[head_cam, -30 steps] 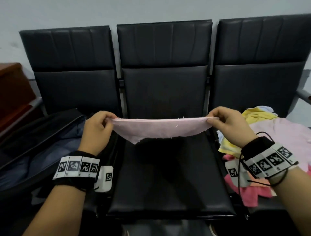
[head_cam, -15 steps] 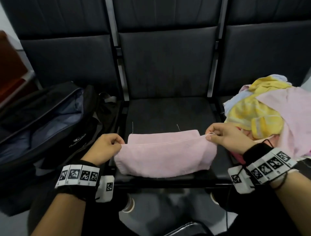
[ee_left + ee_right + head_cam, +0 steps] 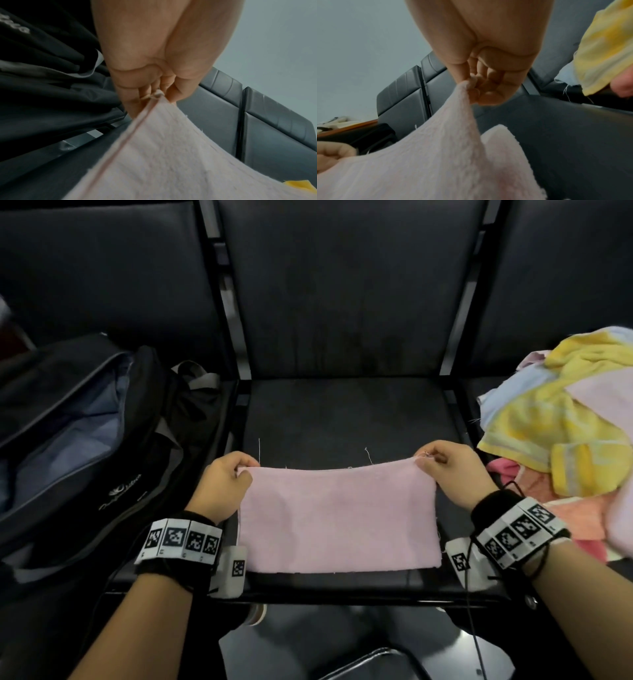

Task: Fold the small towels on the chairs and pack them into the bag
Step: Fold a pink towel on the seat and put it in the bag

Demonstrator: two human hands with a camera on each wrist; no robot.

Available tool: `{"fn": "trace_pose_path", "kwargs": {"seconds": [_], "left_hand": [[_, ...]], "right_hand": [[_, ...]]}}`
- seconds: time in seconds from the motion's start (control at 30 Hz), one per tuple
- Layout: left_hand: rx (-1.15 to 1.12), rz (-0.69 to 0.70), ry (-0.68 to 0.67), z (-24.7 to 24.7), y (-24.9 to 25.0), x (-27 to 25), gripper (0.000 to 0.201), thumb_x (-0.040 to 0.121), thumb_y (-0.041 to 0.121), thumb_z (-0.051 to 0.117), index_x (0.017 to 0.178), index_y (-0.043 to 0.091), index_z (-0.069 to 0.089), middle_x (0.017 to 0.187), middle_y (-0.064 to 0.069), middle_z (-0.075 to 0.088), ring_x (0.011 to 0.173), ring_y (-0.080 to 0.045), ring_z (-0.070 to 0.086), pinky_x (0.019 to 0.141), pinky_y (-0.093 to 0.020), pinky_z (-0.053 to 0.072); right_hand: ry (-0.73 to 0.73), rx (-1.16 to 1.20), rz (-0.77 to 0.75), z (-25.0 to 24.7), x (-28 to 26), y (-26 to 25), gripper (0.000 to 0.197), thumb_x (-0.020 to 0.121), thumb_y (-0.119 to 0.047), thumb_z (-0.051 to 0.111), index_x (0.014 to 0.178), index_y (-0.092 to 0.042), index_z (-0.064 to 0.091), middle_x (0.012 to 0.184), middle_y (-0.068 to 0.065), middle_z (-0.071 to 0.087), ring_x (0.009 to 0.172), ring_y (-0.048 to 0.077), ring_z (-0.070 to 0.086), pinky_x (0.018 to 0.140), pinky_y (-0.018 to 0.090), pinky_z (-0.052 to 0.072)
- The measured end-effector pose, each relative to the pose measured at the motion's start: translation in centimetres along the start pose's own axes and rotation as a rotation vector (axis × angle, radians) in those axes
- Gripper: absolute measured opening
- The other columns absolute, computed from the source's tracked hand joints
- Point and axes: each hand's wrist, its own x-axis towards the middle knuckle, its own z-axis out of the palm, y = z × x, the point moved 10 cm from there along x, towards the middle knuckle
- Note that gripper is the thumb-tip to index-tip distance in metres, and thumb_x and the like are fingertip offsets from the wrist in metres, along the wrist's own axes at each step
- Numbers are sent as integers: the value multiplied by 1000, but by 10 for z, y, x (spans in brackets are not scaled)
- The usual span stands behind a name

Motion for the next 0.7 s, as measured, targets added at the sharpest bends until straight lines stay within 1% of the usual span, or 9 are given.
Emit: {"fn": "trace_pose_path", "kwargs": {"seconds": [0.07, 0.13, 0.2, 0.27, 0.33, 0.43, 0.5, 0.6, 0.7], "left_hand": [[8, -19, 11, 6, -7, 11, 30, 86, 2, 51, 85, 26, 67, 83, 3, 70, 77, -21, 65, 67, -31, 53], [0, -41, 44, 12, -13, 18, 26, 89, 2, 52, 94, 21, 70, 89, -1, 71, 82, -24, 65, 74, -35, 55], [-17, -74, 84, 19, -23, 21, 26, 91, 2, 54, 110, 13, 69, 103, -7, 71, 89, -24, 65, 85, -34, 53], [9, -99, 76, 26, -33, 19, 34, 90, 3, 58, 123, 8, 63, 116, -10, 66, 96, -20, 63, 91, -29, 48], [67, -125, 58, 29, -43, 12, 36, 88, 4, 61, 123, 10, 62, 117, -11, 62, 97, -20, 63, 92, -32, 49], [142, -152, 83, 26, -50, -5, 28, 83, 3, 61, 108, 14, 64, 105, -11, 60, 85, -16, 56, 88, -29, 44], [161, -163, 46, 29, -50, -14, 21, 83, 3, 60, 99, 17, 64, 97, -11, 61, 87, -19, 55, 85, -27, 43], [165, -196, -16, 36, -49, -21, 17, 86, 5, 58, 93, 17, 68, 104, -13, 62, 92, -24, 60, 82, -26, 43], [169, -212, -46, 41, -49, -28, 21, 89, 8, 56, 100, 15, 72, 115, -12, 59, 102, -26, 61, 94, -32, 47]], "right_hand": [[21, -33, 25, 5, 9, 8, 16, 87, -16, 67, 78, -29, 67, 80, -11, 70, 79, 5, 65, 71, 21, 48], [42, -84, 61, 10, 17, 18, 16, 86, -18, 67, 78, -31, 65, 77, -14, 68, 78, 3, 64, 68, 18, 45], [31, -115, 135, 18, 20, 35, 10, 86, -20, 68, 90, -29, 65, 79, -14, 65, 82, 12, 64, 74, 23, 44], [-13, -166, 204, 26, 16, 52, 24, 87, -25, 69, 110, -22, 64, 83, -8, 64, 89, 19, 62, 80, 27, 43], [-39, -192, 254, 29, 11, 65, 31, 86, -31, 70, 114, -21, 62, 83, -7, 63, 89, 20, 61, 80, 30, 44], [-94, -234, 315, 33, 0, 70, 21, 83, -39, 71, 94, -24, 62, 81, -7, 66, 85, 20, 63, 74, 31, 46], [-127, -235, 335, 38, -6, 68, 21, 80, -39, 73, 84, -21, 63, 80, -4, 67, 80, 20, 64, 70, 32, 50], [-162, -210, 365, 45, -16, 64, 24, 76, -35, 77, 74, -16, 62, 73, -1, 65, 69, 15, 61, 55, 27, 41], [-164, -100, 381, 48, -24, 59, 26, 74, -24, 79, 63, -10, 60, 64, 2, 63, 62, 20, 60, 53, 27, 41]]}}
